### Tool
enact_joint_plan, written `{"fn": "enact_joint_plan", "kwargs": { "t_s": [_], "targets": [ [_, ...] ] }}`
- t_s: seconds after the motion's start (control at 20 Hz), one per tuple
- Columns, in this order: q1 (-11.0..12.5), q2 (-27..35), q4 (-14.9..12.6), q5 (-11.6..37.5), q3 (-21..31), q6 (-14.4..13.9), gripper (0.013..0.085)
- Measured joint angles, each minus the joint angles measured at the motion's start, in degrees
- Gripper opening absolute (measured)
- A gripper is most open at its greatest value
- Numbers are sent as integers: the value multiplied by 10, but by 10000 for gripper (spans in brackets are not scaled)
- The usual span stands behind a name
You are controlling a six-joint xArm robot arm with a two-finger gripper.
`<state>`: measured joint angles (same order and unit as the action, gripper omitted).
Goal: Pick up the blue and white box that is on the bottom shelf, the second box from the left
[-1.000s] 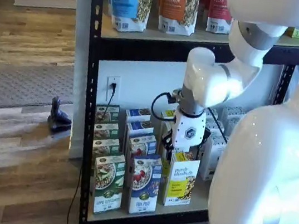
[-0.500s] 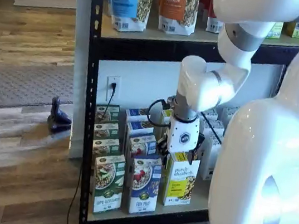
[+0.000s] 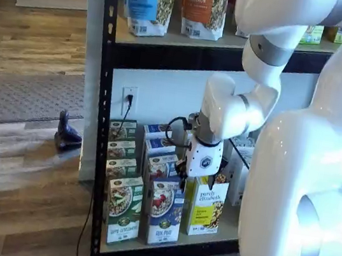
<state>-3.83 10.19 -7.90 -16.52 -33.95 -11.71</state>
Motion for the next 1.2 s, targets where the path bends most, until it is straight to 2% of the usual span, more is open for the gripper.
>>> {"fn": "enact_joint_plan", "kwargs": {
  "t_s": [0.2, 0.6, 0.9, 1.2],
  "targets": [
    [-3, 17, 15, 8, -13, 12, 850],
    [-10, 68, 56, -15, -71, 44, 850],
    [-12, 118, 67, -22, -124, 53, 850],
    [-15, 159, 66, -25, -168, 49, 850]
  ]
}}
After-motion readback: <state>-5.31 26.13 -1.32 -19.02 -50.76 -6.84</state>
